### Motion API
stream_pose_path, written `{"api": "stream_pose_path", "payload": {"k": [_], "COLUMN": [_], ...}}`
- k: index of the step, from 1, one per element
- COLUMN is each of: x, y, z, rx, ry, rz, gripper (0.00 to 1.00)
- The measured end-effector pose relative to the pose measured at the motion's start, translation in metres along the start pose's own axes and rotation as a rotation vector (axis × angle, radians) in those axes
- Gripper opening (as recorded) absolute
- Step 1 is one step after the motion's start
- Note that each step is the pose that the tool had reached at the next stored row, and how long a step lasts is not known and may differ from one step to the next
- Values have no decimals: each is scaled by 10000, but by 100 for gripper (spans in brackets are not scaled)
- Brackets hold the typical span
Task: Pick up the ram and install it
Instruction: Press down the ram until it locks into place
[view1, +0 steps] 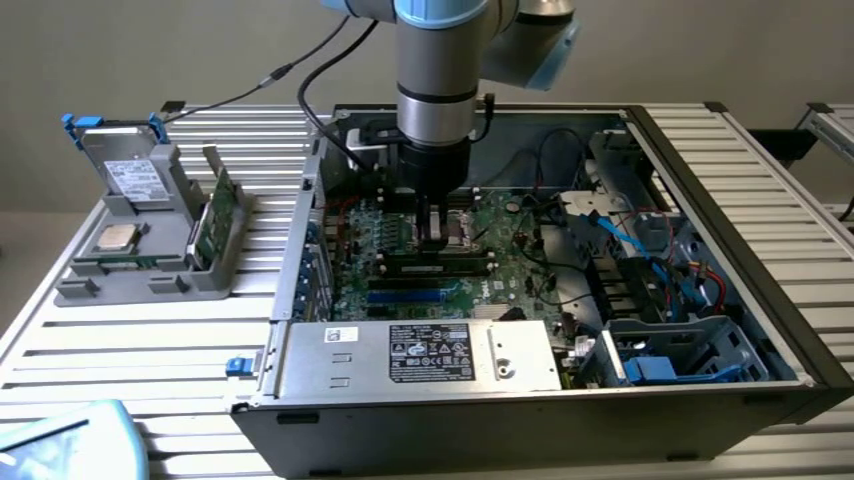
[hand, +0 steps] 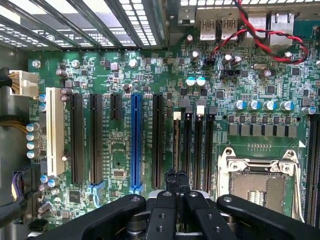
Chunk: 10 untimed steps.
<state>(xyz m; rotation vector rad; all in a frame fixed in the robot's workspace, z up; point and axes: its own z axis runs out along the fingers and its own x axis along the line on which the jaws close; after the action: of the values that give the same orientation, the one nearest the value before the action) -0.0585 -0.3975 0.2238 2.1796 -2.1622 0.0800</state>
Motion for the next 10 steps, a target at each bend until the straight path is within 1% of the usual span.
{"api": "stream_pose_path", "payload": {"k": [2,6,10], "x": [0,3,8], "y": [-1,-15,-74], "z": [-14,-34,-83], "rx": [7,-5,-82], "ry": [-15,-3,0], "rz": [1,-3,-8], "gripper": [11,11,11]}}
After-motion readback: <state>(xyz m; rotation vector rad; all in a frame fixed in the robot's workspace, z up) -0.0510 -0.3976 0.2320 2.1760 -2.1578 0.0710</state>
